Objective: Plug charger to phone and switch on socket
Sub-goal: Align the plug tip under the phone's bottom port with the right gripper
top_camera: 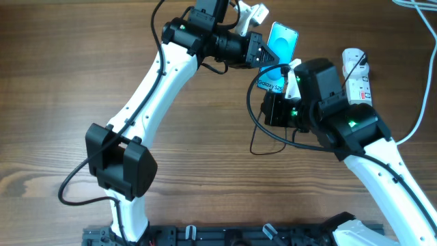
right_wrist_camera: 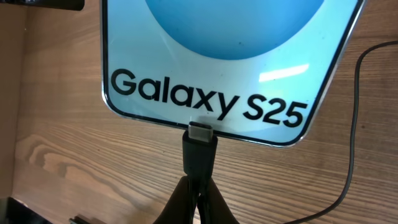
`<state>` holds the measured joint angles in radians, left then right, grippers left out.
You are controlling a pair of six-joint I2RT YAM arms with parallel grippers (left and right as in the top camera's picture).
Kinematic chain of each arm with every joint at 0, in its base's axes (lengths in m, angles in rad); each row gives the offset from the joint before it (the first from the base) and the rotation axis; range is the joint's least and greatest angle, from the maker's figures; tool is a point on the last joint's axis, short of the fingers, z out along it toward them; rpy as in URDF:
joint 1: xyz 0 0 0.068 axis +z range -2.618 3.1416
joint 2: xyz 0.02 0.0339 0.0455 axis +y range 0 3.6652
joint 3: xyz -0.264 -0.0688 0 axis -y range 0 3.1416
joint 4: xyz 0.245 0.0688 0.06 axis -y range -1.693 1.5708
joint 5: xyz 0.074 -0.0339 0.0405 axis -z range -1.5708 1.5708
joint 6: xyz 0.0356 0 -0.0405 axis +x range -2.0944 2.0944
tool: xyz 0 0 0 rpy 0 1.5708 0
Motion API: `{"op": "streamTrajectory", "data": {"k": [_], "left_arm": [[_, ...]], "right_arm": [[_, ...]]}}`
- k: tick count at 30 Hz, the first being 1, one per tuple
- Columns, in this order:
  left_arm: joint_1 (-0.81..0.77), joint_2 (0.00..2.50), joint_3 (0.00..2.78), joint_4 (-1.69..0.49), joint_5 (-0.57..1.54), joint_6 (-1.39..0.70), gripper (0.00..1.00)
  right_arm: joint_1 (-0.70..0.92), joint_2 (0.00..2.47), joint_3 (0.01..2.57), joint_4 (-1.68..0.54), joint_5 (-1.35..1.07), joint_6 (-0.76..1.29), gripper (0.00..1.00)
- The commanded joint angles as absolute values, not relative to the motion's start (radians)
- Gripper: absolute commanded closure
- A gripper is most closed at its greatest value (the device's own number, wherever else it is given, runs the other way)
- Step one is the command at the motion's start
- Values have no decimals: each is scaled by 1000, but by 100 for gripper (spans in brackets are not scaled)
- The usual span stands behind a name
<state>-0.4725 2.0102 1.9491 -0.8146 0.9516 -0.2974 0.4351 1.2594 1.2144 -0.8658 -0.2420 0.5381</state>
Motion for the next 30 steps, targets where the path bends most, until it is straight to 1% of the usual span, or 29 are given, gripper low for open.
{"op": "streamTrajectory", "data": {"k": [1, 9, 18, 30], "left_arm": [[-475, 1978, 1950, -806, 998, -295, 96], [-466, 1978, 1950, -770, 998, -297, 96], [-468, 1978, 1950, -764, 999, -299, 96], [-467, 1978, 1950, -778, 998, -295, 96]], "right_arm": [[432, 1264, 1230, -869, -253, 549, 96], [432, 1264, 1230, -928, -272, 540, 96], [432, 1264, 1230, -889, -294, 538, 95], [430, 1264, 1230, -883, -247, 523, 96]]}}
